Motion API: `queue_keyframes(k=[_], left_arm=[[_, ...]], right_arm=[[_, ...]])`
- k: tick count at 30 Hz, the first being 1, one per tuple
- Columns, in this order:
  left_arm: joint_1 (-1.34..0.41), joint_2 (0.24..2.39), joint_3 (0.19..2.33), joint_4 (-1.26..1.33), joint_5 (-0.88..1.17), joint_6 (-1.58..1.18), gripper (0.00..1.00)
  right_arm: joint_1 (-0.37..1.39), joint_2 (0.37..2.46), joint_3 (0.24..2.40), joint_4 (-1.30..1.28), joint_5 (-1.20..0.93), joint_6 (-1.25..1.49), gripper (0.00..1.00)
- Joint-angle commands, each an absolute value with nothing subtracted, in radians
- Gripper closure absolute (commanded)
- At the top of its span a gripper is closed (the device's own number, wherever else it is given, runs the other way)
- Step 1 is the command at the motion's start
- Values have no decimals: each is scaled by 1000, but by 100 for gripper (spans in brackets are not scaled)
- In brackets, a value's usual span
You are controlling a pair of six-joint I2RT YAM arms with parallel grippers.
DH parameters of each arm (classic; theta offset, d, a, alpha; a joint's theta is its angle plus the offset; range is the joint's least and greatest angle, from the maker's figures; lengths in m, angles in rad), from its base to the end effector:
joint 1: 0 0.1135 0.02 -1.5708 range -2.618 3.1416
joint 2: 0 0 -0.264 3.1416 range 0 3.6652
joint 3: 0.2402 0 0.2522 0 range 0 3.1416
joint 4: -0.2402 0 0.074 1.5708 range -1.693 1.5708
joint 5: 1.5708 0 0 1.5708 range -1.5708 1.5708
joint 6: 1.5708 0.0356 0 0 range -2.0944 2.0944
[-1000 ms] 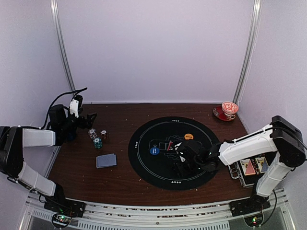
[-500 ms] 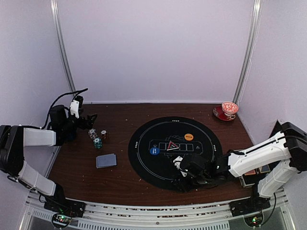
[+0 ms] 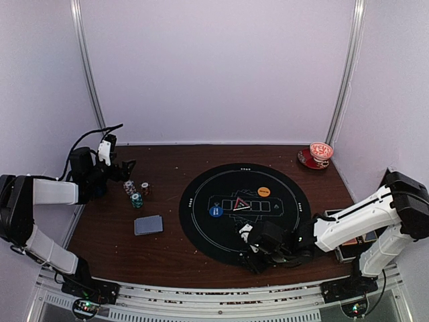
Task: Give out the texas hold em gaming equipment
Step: Place the all-in button on the poker table mat, then pick up the big blind button from the poker table mat.
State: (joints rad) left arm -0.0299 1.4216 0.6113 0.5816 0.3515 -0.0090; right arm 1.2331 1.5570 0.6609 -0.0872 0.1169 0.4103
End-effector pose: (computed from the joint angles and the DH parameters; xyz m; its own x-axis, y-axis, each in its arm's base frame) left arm 0.2972 -0.0212 0.2141 -0.2299 -0.0016 -0.9732 0.3612 0.9284 -0.0868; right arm 0.0956 0.2598 0.1326 -0.6181 -0.5645 -0.5470 -0.7297 0.6709 0.1321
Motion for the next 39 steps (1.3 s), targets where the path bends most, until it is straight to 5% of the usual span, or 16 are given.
queue_keyframes(k=[1, 5, 10, 17, 29, 39], left_arm=[[-35, 1433, 634, 622, 344, 5, 2], [-35, 1430, 634, 621, 338, 5, 2], [-35, 1425, 634, 617, 337, 5, 2], [-35, 1421, 635, 612, 341, 5, 2], [-36, 1422, 635, 611, 373, -8, 2], [-36, 1408, 626, 620, 391, -15, 2]], right_arm=[[1236, 1574, 666, -92, 150, 417, 30], [1236, 1525, 677, -119, 151, 413, 10], [1232, 1416, 737, -203, 201, 412, 0], [1149, 1426, 937, -340, 348, 435, 0], [728, 1564, 1004, -215, 384, 493, 1], [680, 1871, 1141, -178, 325, 515, 0]])
